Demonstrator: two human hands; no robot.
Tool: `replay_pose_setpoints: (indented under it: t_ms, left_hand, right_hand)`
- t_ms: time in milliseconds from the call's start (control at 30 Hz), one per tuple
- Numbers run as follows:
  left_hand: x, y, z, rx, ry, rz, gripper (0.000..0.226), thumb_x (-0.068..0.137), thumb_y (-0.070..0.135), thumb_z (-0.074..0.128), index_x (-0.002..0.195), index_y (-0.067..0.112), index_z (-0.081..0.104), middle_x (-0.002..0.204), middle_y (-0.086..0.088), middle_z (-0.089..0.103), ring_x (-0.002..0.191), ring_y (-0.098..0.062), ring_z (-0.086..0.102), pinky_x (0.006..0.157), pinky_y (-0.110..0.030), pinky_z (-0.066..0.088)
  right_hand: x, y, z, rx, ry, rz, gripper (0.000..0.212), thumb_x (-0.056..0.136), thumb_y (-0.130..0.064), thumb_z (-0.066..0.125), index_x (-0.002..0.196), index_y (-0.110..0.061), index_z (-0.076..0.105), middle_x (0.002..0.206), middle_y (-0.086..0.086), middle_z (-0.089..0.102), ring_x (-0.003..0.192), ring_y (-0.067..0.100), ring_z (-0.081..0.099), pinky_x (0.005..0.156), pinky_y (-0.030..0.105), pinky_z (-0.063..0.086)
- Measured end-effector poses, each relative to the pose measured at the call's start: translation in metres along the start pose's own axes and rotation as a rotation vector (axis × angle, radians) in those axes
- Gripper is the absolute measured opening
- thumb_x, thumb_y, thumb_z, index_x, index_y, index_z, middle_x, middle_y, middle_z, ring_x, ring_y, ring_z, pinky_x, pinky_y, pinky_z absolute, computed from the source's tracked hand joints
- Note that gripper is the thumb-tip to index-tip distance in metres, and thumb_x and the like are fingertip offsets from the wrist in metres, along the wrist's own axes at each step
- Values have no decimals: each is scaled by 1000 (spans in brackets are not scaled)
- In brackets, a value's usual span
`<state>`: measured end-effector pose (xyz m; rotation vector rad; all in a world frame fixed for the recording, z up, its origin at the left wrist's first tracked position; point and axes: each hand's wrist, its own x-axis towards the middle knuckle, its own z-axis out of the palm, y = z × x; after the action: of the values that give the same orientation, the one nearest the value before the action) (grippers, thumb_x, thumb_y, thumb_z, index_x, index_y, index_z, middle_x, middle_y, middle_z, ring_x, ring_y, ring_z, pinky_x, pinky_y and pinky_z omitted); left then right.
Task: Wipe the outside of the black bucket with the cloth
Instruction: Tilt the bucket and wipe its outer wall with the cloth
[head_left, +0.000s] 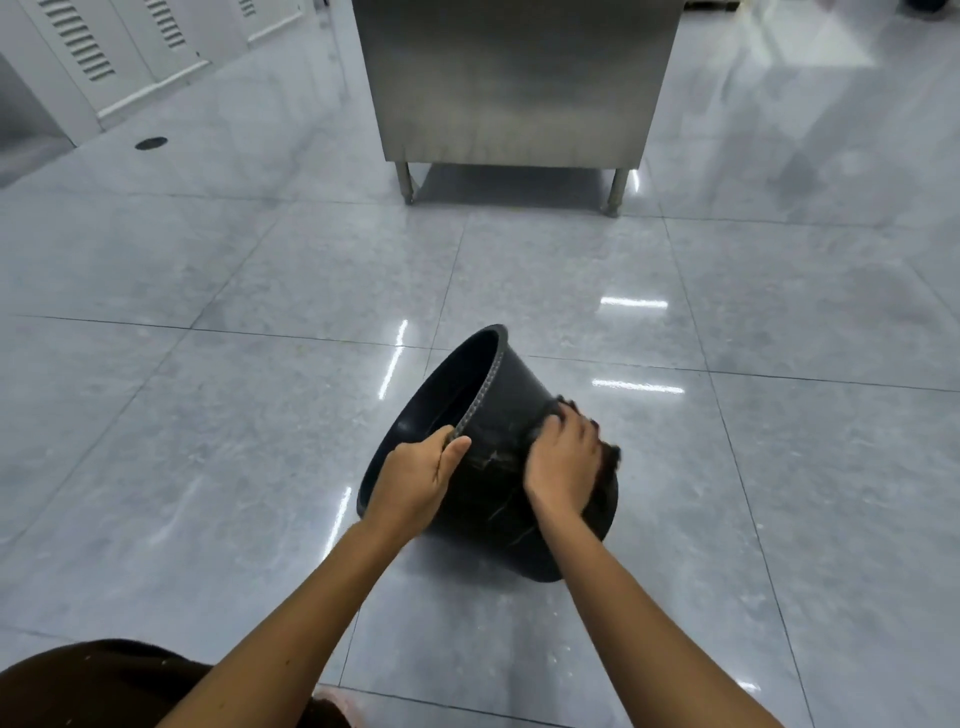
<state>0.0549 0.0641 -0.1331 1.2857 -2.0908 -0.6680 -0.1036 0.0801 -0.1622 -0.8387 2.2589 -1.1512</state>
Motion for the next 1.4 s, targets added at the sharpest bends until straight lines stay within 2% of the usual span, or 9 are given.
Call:
replay_pose_setpoints:
  t_ms: [100,200,333,467,667,800,933,1100,1400]
  left_hand:
    - [6,3,-2,-42,53,-14,34,89,51,25,62,34,40,46,8,42,43,-9,45,44,-17,29]
    - [12,1,-3,-47,69,-19,35,92,43,28,62,33,41,47,11,42,46,-7,48,43,-13,31]
    - [13,5,4,-23,62,-12,46,91,48,26,70,16,50,48,8,44,43,-11,46,42,-21,33]
    - [10,11,5,3,32,11,40,91,47,26,70,20,47,47,10,40,41,-9,41,41,-20,34]
    - [14,15,20,108,-12,18,53,90,50,19,77,12,54,48,5,46,43,-17,50,43,-33,42]
    - [21,14,14,44,34,-21,44,92,48,25,71,18,50,50,5,50,43,-11,51,40,-22,39]
    - [21,11,7,-3,76,-29,36,95,38,31,67,21,46,46,11,42,44,-7,50,41,-14,36]
    - [17,8,15,38,77,-5,45,92,43,27,67,12,49,45,7,39,38,-11,39,38,-19,31]
    - [20,0,13,-17,89,-84,39,90,45,28,61,23,43,44,4,38,38,-11,37,38,-21,31]
  right_hand:
    - [-38,-22,14,-49,-111,-336,46,101,-32,32,145,-20,39,155,0,32,147,24,17,122,35,10]
    - [-48,-17,14,-169,-135,-457,60,96,-47,18,152,-26,26,160,-3,21,150,25,6,116,29,6]
    - [5,-31,16,-213,-85,-346,55,97,-43,16,147,-30,34,157,-3,31,145,25,23,120,44,19]
    - [48,-53,14,-142,-216,-87,48,98,-36,20,140,-33,44,151,0,40,136,29,38,115,48,26]
    - [-4,-8,6,-44,80,-312,52,97,-39,20,143,-28,42,154,-3,37,146,23,24,120,44,18]
    - [-47,37,17,-221,54,-512,50,100,-44,22,148,-31,29,157,3,29,146,36,20,116,43,19]
    - [-30,14,26,-248,58,-447,50,97,-40,26,145,-31,37,155,3,35,143,37,25,116,47,21]
    - [38,-47,19,-125,-142,-86,47,98,-36,24,142,-37,42,155,-7,34,144,27,24,118,47,18]
    - [10,48,1,-96,64,-269,53,95,-41,20,140,-30,46,149,-4,44,142,22,31,117,43,26]
